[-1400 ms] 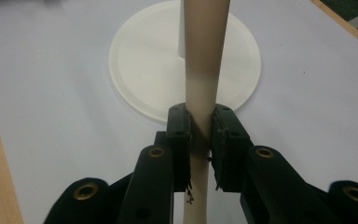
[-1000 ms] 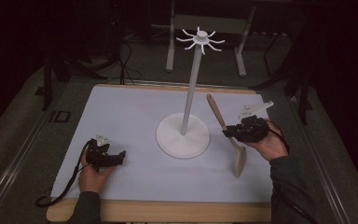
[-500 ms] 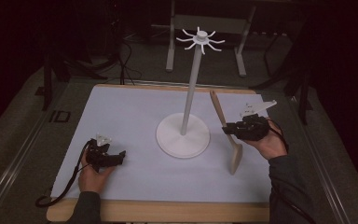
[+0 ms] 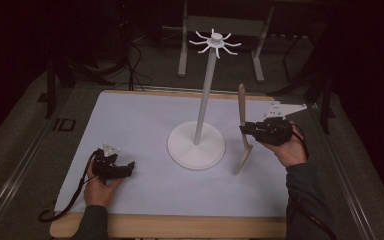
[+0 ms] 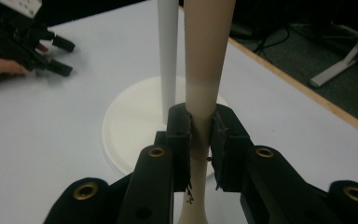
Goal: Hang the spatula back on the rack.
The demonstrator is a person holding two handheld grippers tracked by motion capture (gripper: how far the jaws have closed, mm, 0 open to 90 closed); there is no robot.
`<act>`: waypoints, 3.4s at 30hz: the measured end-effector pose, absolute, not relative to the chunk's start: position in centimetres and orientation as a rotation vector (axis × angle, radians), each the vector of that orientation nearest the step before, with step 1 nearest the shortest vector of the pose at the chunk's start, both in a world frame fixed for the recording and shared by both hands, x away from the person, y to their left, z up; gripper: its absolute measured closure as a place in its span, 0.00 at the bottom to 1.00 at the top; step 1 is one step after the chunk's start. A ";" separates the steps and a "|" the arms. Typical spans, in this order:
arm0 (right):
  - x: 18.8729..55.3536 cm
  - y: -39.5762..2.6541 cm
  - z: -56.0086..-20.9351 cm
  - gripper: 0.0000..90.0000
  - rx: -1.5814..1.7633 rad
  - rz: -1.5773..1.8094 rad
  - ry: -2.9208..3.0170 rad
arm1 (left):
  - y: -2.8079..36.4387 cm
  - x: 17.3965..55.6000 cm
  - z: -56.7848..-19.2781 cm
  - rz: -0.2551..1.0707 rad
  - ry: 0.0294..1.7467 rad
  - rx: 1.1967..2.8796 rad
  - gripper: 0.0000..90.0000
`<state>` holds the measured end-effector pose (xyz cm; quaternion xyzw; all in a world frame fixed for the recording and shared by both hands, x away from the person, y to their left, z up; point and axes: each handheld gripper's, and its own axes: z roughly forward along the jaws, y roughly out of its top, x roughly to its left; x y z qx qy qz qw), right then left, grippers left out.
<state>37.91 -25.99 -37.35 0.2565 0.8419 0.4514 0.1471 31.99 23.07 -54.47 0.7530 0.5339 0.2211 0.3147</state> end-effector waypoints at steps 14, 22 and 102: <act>38.0 -26.1 -36.6 0.87 0.738 1.360 2.371 | 23.1 32.0 -54.5 0.582 1.408 1.983 0.16; 38.0 -26.1 -36.1 0.87 0.728 1.399 2.340 | 23.0 32.0 -54.5 0.582 1.408 1.981 0.16; 38.0 -23.8 -32.0 0.87 0.622 1.556 2.259 | 23.1 32.0 -54.5 0.582 1.408 1.984 0.16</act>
